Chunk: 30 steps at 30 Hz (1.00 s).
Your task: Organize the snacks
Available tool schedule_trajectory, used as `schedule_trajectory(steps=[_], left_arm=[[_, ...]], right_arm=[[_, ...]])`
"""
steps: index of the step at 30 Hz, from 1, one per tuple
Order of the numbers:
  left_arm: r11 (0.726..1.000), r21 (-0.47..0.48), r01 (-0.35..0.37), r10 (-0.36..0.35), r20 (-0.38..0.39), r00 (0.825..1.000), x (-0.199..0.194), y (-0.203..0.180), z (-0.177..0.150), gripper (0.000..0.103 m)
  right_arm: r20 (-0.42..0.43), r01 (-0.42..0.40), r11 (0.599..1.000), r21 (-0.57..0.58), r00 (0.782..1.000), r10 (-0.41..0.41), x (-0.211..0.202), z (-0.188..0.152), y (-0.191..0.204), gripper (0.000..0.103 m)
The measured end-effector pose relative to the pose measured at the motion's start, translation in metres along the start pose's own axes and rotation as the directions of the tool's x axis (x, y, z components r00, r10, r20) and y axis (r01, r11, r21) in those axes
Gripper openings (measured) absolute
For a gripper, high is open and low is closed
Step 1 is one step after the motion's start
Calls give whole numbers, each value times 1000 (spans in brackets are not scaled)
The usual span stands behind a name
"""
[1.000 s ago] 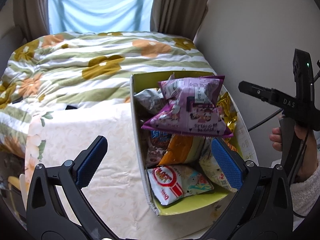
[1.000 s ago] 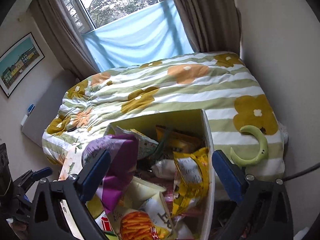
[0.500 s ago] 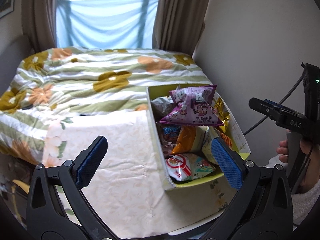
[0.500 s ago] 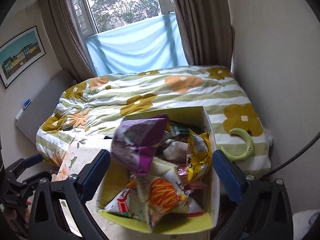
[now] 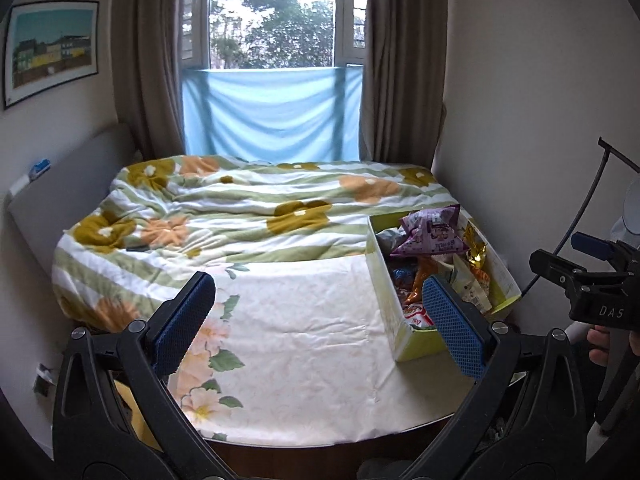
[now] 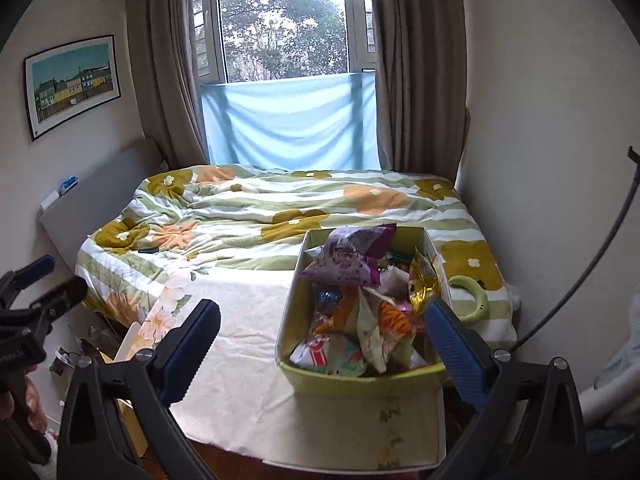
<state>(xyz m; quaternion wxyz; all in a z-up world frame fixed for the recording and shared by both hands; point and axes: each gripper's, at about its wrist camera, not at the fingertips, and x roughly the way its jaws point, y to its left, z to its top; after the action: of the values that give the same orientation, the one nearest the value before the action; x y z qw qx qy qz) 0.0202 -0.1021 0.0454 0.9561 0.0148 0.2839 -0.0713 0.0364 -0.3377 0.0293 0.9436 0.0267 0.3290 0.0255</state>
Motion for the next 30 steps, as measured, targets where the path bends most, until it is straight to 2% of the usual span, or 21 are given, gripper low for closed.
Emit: schedule_trajectory(steps=[4,7,10,30], left_arm=[[999,6,-33,33,6,999,-21,7,-14,102],[1000,5,-28,28,5,1000,-31,9,-23,102],[1000,8,-21,21,8,1000,-39,11,-29,102],[1000,19,-18,18,0,1000,-35,10,-34,102]], right_arm=[[12,12,1000,17,1000,-13,-18,-18,18,102],[20,58,998,4,998,-58,-28,-28,27,102],[20,53,998,25,998,-54,-37,-37,31,102],[34,86,996,36,996,-87,-50,-47,40,102]])
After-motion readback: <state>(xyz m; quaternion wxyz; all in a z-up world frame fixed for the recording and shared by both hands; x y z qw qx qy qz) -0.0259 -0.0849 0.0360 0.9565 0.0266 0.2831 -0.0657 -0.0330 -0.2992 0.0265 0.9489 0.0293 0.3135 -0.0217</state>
